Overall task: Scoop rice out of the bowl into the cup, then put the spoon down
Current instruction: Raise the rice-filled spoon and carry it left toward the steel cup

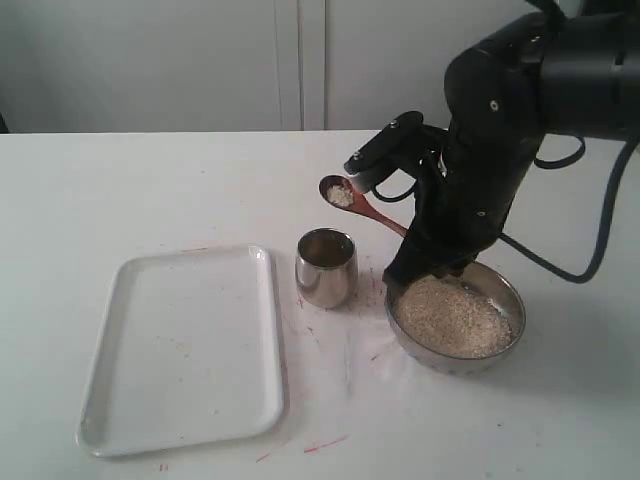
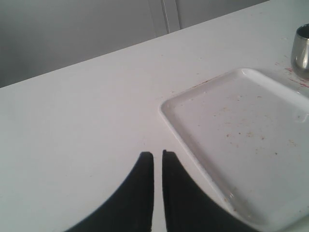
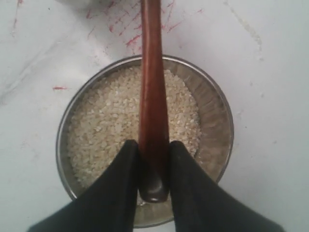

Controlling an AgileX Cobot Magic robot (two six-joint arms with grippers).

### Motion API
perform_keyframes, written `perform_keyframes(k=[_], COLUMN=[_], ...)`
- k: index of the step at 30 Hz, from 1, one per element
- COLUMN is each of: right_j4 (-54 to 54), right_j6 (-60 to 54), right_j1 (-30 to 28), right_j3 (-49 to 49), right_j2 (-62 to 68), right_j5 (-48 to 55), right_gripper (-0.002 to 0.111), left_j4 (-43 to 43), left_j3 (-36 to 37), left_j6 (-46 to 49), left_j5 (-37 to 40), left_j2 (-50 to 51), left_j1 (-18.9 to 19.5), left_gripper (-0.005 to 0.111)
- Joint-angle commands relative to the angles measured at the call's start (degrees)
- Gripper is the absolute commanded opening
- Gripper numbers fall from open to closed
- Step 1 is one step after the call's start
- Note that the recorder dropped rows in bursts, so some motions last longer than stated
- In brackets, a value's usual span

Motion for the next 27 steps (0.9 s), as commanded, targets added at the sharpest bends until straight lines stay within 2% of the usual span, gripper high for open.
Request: perform_keyframes(k=[1,8,21,27], right_j4=[-5.16,-14.02,-15.83,-19.86], right_j6=[-0.11,-0.22,-0.22,-0.22], right_j1=[0.50,4.13,4.76,6.48], right_j3=[-0.54,-0.54,-0.54,-0.54], right_j2=[0.28,0.86,3.46,3.46], right_j5=[0.01,0.55,2.07,2.54], right_gripper=[0.000,0.000,0.000,0.000], left_j4=[0.00,0.00,0.00,0.00], left_j3=[-0.31,-0.31,-0.31,-0.31], left_j6=[0.02,0.02,0.02,0.02], left_j5=[0.17,0.17,0.17,0.17], left_j2=[0.04,0.04,0.04,0.04], left_j1=[0.09,0.09,0.09,0.09], left_gripper=[0.014,0.014,0.014,0.014])
